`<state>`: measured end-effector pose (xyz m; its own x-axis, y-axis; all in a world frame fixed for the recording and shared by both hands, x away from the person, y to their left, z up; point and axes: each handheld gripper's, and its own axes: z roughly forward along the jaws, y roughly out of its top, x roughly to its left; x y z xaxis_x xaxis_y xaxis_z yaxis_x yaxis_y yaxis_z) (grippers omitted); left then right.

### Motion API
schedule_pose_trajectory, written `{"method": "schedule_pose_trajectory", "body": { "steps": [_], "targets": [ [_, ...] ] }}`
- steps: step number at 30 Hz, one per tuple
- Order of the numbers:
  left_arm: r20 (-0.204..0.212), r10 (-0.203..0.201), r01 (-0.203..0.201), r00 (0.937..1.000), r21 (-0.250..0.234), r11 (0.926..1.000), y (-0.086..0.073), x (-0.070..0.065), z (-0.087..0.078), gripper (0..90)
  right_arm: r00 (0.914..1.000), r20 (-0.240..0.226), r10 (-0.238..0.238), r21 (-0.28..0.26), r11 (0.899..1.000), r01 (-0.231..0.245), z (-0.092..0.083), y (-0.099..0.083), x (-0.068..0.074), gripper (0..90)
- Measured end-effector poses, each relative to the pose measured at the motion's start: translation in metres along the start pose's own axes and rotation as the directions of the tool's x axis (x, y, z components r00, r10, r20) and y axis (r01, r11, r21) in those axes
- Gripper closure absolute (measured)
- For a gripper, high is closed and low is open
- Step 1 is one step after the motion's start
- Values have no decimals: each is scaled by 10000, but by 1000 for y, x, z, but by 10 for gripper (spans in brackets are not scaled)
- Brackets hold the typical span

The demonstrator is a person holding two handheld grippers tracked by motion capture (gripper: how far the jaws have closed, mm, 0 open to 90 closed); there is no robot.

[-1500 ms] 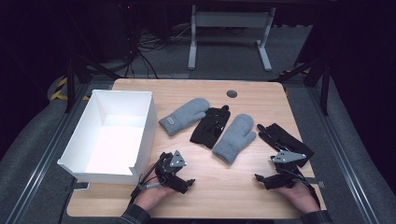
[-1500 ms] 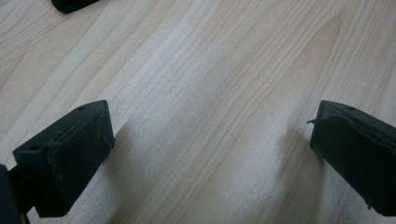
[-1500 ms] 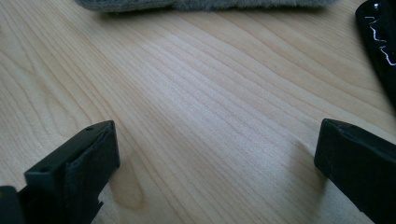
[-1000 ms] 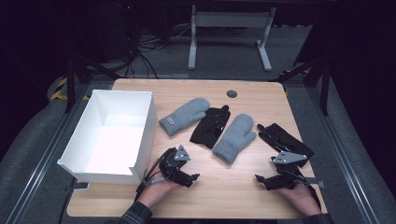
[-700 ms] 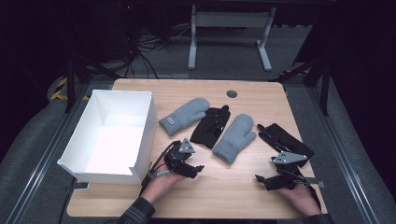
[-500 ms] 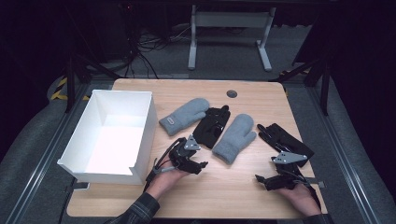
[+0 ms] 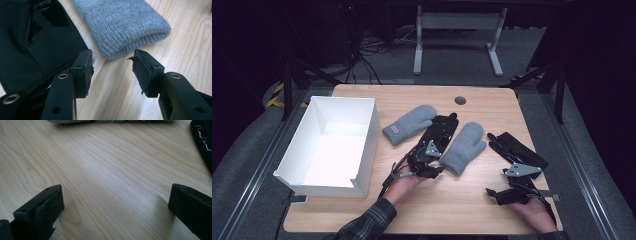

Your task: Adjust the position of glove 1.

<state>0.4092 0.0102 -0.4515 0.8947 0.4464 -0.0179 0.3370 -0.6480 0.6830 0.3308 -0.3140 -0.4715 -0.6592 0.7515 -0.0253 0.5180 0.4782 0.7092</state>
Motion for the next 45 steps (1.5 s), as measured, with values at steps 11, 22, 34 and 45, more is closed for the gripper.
{"method": "schedule_pose_trajectory", "body": {
  "steps": [11,22,34,45],
  "targets": [
    [36,-227,225,9997,425,9988,9,3,11,767,10000,0,2,-1,10000,-2,0,0,0,4],
    [855,-846,813,9927,415,9958,2,4,-5,854,10000,-9,0,-2,10000,0,0,0,0,4],
    [1367,-981,902,9857,626,9940,-34,-10,-40,854,10000,-1,2,-2,10000,-2,0,0,0,4],
    [1514,-1138,1008,9819,908,9908,-69,-19,-63,854,10000,30,16,19,10000,-16,0,0,1,11]
  ]
}}
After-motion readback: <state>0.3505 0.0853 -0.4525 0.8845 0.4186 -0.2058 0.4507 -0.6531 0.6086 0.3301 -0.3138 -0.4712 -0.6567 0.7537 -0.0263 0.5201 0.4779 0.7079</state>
